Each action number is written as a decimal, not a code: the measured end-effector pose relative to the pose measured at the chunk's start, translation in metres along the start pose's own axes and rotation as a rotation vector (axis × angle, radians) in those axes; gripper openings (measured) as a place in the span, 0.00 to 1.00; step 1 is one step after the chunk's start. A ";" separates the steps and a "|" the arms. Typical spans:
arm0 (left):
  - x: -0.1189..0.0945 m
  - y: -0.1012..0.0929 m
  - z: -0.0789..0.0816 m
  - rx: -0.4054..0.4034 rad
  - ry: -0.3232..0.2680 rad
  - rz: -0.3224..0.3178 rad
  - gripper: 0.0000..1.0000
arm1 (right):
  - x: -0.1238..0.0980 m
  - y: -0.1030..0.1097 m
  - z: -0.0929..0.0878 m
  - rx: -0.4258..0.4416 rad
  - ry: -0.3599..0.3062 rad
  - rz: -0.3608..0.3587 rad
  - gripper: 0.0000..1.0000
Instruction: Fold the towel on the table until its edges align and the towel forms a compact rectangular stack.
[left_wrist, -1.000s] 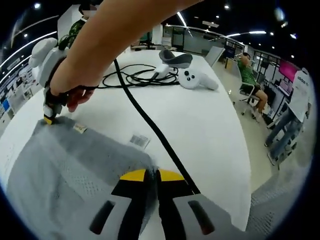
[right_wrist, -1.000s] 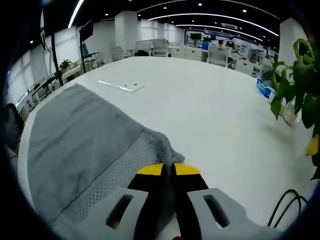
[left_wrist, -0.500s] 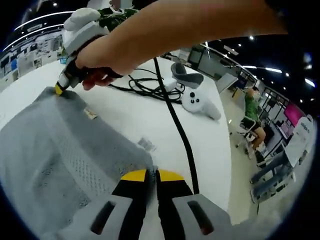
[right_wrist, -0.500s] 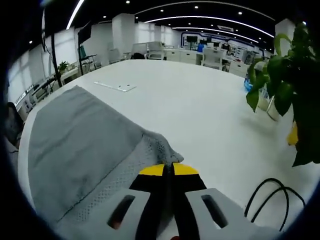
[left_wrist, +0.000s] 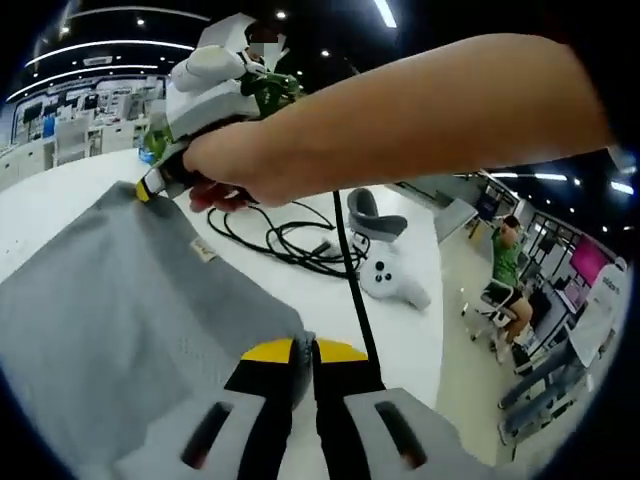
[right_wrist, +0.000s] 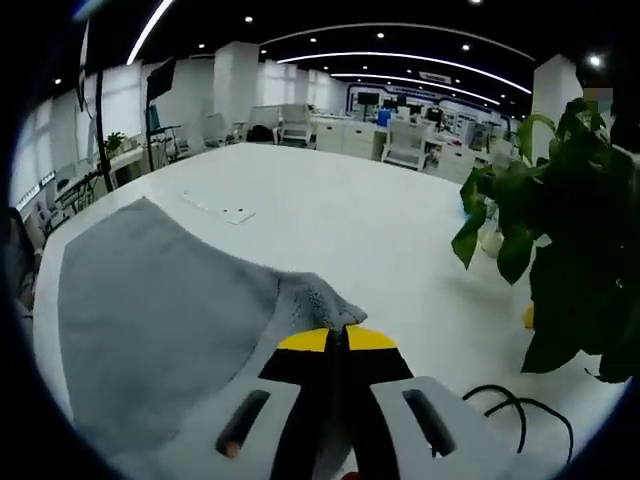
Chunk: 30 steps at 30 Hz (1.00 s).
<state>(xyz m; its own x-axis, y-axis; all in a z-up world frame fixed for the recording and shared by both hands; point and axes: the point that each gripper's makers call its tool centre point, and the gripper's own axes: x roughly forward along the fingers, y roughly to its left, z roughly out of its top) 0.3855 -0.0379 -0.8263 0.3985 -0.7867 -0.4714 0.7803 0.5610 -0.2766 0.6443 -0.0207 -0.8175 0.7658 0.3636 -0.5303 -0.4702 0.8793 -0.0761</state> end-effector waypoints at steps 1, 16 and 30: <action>-0.002 -0.002 0.003 0.005 -0.010 0.002 0.06 | -0.003 -0.001 0.003 0.005 -0.005 -0.006 0.01; -0.040 -0.013 0.053 0.079 -0.128 0.003 0.06 | -0.050 0.002 0.047 0.041 -0.050 -0.071 0.01; -0.116 0.007 0.088 0.145 -0.220 0.027 0.06 | -0.063 0.044 0.102 0.022 -0.037 -0.100 0.01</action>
<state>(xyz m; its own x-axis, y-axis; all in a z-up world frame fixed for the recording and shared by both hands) 0.3874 0.0347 -0.6996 0.5029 -0.8180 -0.2790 0.8226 0.5521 -0.1360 0.6198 0.0268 -0.7008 0.8242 0.2849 -0.4894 -0.3816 0.9180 -0.1082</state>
